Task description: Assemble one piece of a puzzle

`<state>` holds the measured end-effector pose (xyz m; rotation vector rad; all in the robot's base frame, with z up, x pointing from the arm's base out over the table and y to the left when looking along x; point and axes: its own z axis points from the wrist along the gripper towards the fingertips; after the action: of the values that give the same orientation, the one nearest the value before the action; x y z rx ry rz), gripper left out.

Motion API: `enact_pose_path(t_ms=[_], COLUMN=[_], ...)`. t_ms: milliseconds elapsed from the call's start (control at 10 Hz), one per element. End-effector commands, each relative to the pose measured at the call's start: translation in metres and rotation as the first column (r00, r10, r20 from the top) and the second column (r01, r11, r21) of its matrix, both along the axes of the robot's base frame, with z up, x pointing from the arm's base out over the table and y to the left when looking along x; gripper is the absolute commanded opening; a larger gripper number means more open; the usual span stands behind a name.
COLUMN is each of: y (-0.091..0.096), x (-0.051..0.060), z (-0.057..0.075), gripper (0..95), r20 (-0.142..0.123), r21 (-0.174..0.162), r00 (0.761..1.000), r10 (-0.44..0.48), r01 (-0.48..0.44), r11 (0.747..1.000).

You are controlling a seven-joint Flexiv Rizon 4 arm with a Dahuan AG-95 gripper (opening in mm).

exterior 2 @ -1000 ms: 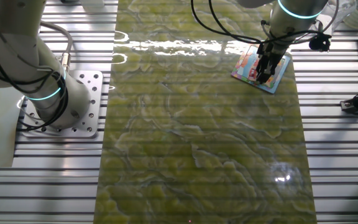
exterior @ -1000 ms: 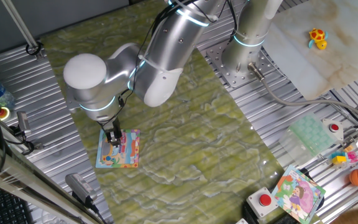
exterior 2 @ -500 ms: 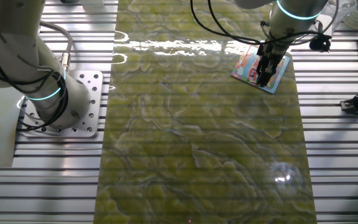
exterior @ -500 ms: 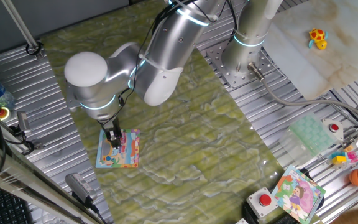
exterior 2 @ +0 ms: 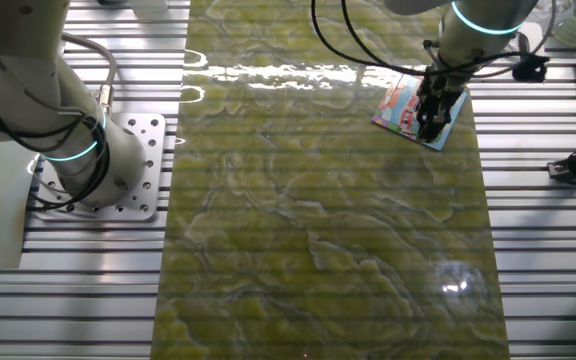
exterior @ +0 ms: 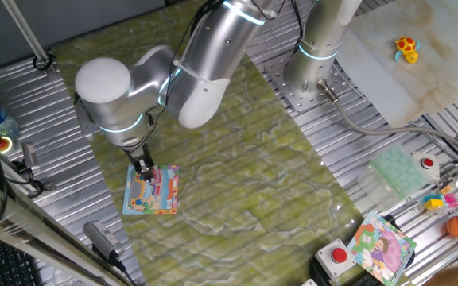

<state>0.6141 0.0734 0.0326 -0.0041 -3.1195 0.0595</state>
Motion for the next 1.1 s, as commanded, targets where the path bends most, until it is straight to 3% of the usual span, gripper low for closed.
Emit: enact_pose_path(t_ms=[100,200,500,600,700,1100], y=[-0.003,-0.004,-0.01,-0.017,-0.021,-0.018], x=[-0.001,-0.001,-0.004,-0.01,-0.014,-0.016], z=[0.002,0.002,-0.006,-0.015,-0.021,-0.022], gripper=[19.0,0.0,0.0,0.0,0.0,0.0], r20=[-0.014,-0.015,-0.024,-0.022,-0.01,-0.005], r21=[-0.023,-0.023,-0.037,-0.04,-0.037,-0.036], r00=[0.966,0.959,0.914,0.904,0.902,0.9], r10=[0.259,0.283,0.404,0.428,0.431,0.436], r01=[-0.259,-0.283,-0.405,-0.428,-0.431,-0.436], r11=[0.965,0.959,0.914,0.903,0.901,0.899])
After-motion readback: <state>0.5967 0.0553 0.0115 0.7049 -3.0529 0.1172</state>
